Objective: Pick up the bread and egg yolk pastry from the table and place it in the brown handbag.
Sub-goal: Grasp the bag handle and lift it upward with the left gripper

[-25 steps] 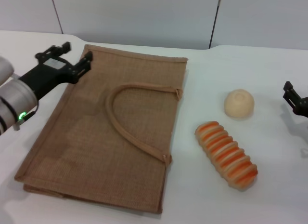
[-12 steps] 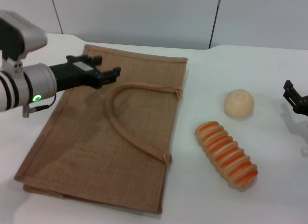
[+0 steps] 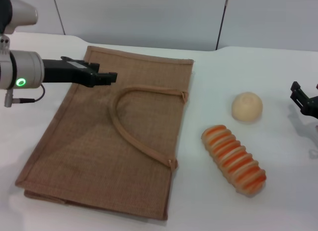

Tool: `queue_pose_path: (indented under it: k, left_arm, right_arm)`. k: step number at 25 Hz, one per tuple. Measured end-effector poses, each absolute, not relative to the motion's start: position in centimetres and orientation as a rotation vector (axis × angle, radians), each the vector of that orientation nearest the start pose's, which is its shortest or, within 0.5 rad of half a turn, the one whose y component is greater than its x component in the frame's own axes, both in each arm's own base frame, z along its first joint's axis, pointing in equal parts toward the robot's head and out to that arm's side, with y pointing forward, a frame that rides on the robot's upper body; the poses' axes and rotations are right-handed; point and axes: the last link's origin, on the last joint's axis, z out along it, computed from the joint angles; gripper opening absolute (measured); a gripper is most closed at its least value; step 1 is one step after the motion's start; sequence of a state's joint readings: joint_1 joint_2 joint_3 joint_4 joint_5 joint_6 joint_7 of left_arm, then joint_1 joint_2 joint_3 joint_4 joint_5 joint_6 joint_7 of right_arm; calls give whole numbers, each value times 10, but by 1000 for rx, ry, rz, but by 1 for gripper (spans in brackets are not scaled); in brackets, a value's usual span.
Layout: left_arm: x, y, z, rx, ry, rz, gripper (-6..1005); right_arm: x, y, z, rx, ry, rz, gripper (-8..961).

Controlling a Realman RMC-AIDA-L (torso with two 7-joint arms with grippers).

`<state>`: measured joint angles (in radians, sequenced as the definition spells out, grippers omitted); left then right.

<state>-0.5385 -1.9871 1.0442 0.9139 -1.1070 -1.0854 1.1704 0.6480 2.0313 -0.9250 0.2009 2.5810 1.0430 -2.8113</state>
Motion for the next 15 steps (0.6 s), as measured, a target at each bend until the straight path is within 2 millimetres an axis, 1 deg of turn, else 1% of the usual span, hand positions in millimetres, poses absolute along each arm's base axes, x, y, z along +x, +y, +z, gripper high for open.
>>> queue_pose_path:
  k: [4,5,7,11,15]
  left_arm:
    - [-254,411,45,-2404,-910,-221,656]
    - [-253,413,43,-2418,-939,-161,656]
    - [-251,417,41,-2430,-965,-102,657]
    - [-249,419,37,-2447,-1000,-50,657]
    - [-251,419,36,-2449,-1030,-34,657]
  right_arm:
    - [337,357,-28,-1741,760,589,723]
    - [337,358,-28,-1743,759,590,723]
    - [336,358,-28,-1746,758,590,723]
    - [336,358,-29,-1750,757,589,723]
    - [335,360,-30,-1756,764,576,723]
